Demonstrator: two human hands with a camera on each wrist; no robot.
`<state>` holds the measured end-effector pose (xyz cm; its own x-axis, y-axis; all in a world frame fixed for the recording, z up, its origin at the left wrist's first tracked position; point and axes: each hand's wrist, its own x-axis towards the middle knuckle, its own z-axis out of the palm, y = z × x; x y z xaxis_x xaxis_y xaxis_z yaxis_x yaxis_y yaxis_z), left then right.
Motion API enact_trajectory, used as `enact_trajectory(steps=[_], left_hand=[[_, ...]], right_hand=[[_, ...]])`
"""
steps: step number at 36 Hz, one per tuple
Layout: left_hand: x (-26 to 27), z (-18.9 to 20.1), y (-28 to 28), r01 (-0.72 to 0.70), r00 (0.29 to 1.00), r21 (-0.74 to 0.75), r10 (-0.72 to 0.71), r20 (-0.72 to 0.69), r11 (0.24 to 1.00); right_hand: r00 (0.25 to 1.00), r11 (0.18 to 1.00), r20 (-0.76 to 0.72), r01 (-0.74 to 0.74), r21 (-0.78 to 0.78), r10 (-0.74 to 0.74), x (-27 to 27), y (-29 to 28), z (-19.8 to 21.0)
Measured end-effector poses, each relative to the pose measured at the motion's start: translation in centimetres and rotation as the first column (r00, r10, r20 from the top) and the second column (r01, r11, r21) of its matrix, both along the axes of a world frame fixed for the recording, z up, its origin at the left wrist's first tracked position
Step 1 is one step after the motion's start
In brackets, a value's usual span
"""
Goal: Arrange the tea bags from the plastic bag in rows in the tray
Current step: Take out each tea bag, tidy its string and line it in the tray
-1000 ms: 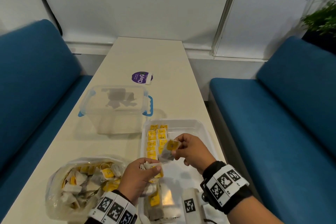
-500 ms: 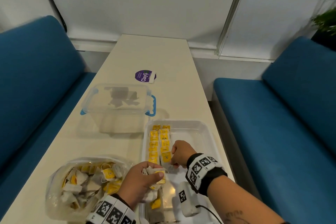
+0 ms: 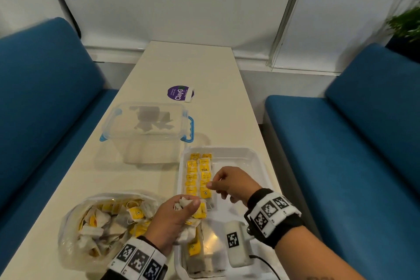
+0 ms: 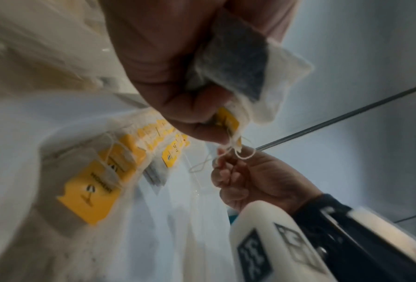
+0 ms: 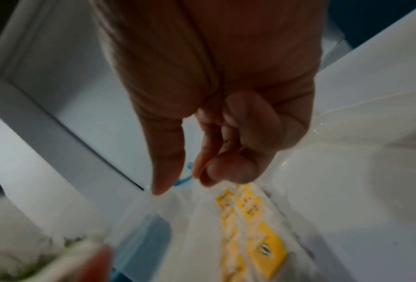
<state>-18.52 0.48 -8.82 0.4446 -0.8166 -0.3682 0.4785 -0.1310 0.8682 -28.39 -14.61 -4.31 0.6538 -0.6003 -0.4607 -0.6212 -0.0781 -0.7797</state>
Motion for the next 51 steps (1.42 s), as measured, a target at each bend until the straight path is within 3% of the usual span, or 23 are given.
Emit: enact_trajectory(steps=[8, 17, 26, 34, 42, 46, 51], left_hand=[[-0.5, 0.5, -0.2, -0.055, 0.998, -0.043, 0.054, -0.03, 0.998], [-1.3, 1.4, 0.0, 0.062, 0.991, -0.103, -0.074, -0.116, 0.993], [-1.4, 0.5, 0.4, 0.078, 0.996, 0.026, -0.079, 0.035, 0.997], [-1.1, 0.5, 0.2, 0.064, 0.973, 0.038, -0.071, 0.221, 0.997], [-1.6, 0.8, 0.1, 0.059, 0.985, 0.062, -0.068, 0.156, 0.996], [-1.3, 0.7, 0.3, 0.042, 0.978, 0.058, -0.053, 0.203, 0.997], [-1.0, 1.0, 0.3, 0.014, 0.967, 0.059, -0.028, 0.254, 0.998]], right_hand=[[0.991, 0.98, 0.061, -0.124, 0.157, 0.116, -2.4, 3.1, 1.5], [0.97, 0.994, 0.234, 0.041, 0.099, -0.064, -3.0, 4.2, 1.2], [0.902, 0.983, 0.393, 0.154, 0.098, -0.18, -3.1, 4.2, 1.5], [0.954, 0.984, 0.296, 0.091, -0.152, -0.043, -3.0, 3.5, 1.9], [0.935, 0.99, 0.351, 0.084, -0.115, -0.039, -2.4, 4.4, 2.4], [0.955, 0.945, 0.294, 0.135, -0.298, -0.044, -2.5, 4.2, 2.7], [0.941, 0.975, 0.337, 0.099, -0.2, -0.026, -2.5, 4.0, 3.6]])
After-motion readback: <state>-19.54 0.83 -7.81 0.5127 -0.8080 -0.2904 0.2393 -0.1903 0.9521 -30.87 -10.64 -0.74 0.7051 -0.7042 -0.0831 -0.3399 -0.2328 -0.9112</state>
